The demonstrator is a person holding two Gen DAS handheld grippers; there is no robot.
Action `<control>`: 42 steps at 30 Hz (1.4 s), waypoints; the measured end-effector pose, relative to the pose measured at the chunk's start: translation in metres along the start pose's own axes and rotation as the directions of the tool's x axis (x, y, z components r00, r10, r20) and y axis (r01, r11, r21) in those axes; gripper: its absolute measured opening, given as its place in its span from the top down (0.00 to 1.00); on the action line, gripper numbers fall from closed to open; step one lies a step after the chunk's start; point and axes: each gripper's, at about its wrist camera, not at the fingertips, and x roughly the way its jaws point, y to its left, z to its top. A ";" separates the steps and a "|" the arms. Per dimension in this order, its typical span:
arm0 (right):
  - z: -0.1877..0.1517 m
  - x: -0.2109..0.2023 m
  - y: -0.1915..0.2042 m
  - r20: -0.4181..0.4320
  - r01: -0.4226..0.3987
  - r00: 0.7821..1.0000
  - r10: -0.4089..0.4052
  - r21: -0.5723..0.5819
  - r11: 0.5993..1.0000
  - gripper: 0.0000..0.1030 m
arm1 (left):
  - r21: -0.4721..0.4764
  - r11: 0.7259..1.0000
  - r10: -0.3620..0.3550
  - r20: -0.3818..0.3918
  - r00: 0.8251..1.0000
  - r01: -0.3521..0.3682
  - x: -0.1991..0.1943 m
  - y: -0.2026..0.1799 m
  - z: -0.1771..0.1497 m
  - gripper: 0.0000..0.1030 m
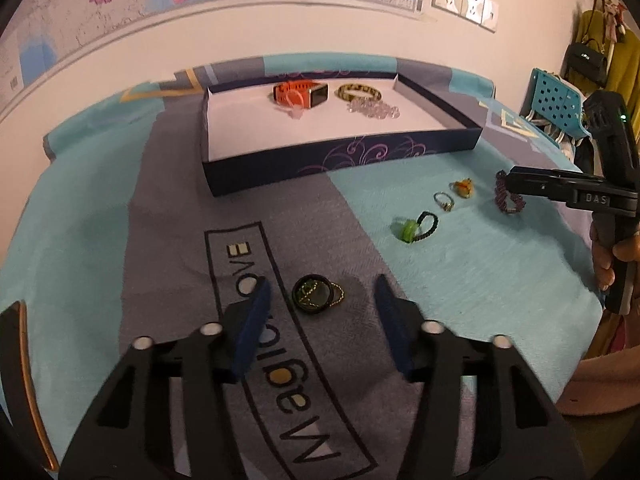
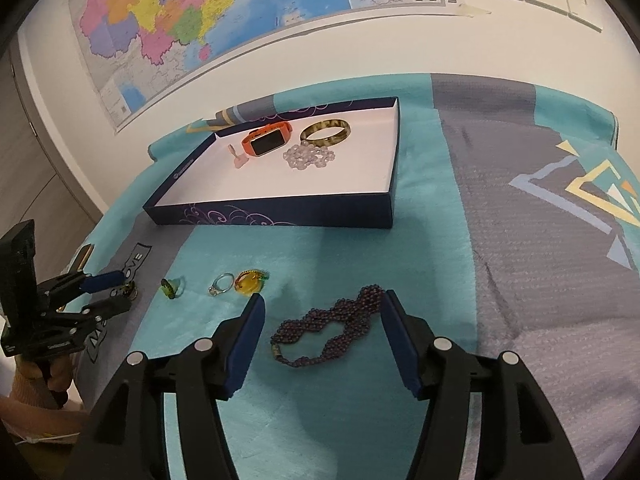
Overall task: Organize jewelry
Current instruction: 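Grasp the black ring with the left tool while the right tool grasps the beaded necklace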
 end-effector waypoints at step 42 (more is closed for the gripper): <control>-0.006 0.012 0.023 -0.033 0.111 0.993 -0.116 -0.132 0.985 0.41 | 0.089 0.989 -0.116 -0.008 0.993 0.116 0.009 -0.050 0.006 0.65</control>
